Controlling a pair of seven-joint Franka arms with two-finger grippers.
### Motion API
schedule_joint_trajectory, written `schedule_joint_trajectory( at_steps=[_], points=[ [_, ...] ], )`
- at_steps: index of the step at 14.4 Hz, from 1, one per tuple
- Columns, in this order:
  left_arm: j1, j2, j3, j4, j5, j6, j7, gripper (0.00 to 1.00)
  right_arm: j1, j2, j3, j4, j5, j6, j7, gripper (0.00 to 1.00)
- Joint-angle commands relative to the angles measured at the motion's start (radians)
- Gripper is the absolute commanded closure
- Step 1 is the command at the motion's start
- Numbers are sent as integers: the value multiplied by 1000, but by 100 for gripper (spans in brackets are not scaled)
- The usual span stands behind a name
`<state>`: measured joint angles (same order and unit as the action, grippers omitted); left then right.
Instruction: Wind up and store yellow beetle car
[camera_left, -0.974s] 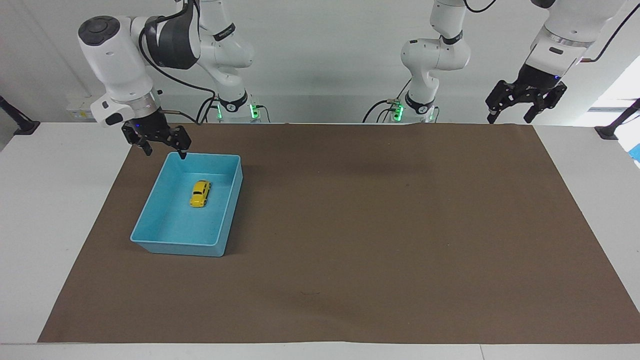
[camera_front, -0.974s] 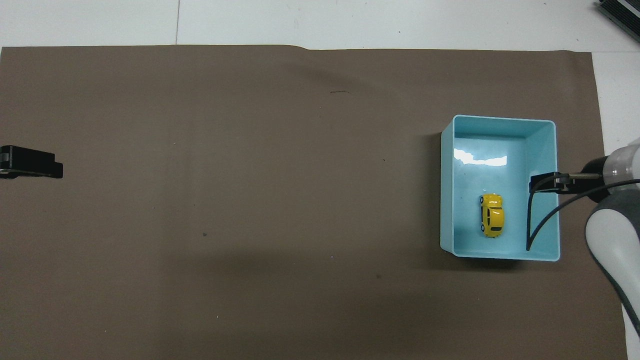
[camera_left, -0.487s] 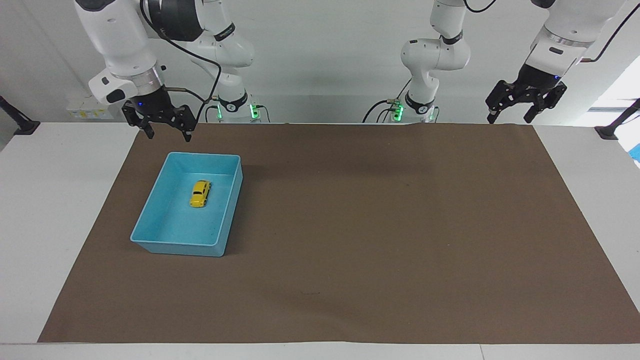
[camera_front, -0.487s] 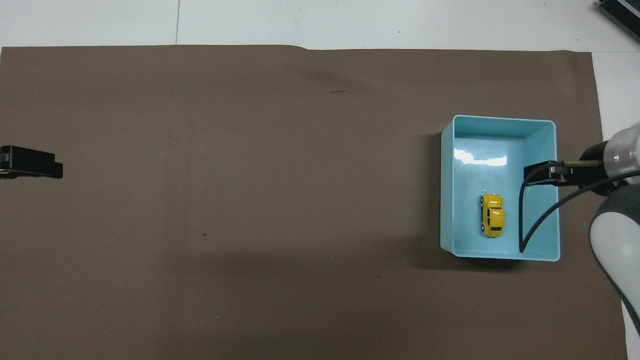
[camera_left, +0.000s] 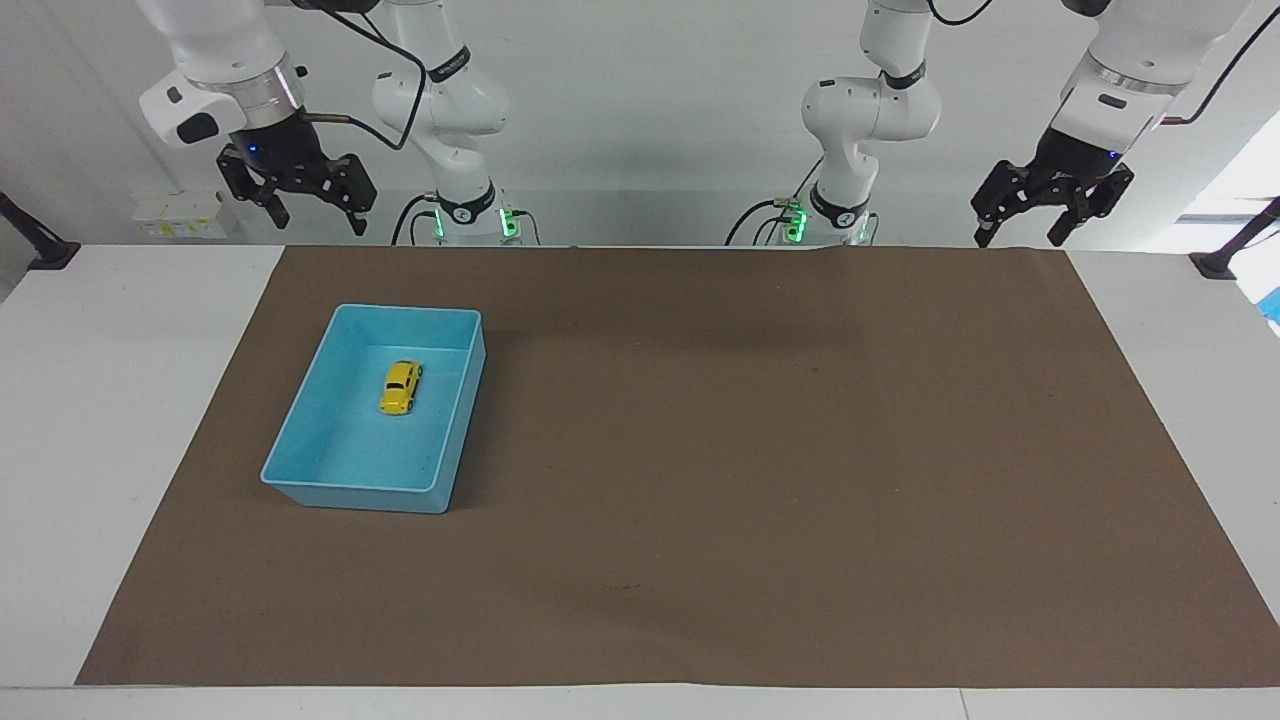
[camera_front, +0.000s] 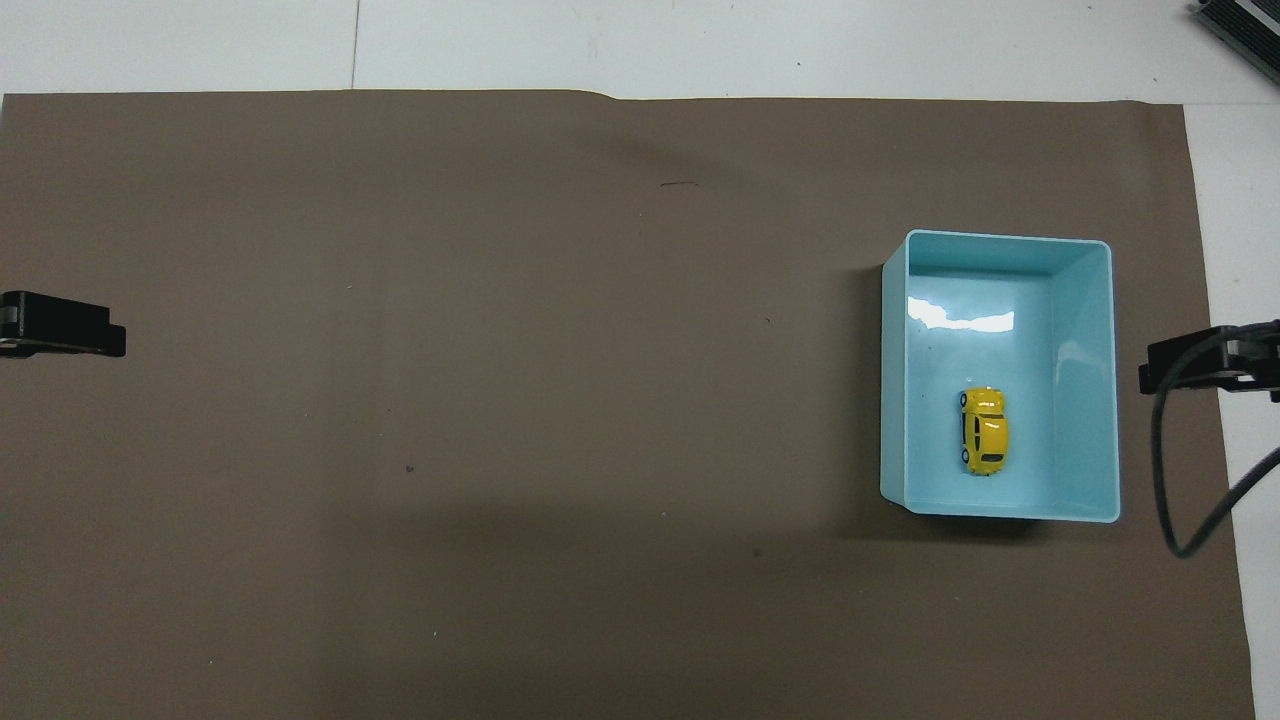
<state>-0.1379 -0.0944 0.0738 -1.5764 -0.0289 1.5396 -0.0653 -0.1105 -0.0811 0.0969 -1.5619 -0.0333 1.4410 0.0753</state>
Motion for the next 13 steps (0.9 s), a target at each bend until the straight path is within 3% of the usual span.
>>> schedule_joint_trajectory(
  at_steps=[1,13],
  points=[
    [18,2,-11,13,4,-18,5,0,-3,17,1,19,15,-4,-25,0],
    [18,2,-11,13,4,-16,5,0,-5,0,1,-18,27,33,-23,0]
  ],
)
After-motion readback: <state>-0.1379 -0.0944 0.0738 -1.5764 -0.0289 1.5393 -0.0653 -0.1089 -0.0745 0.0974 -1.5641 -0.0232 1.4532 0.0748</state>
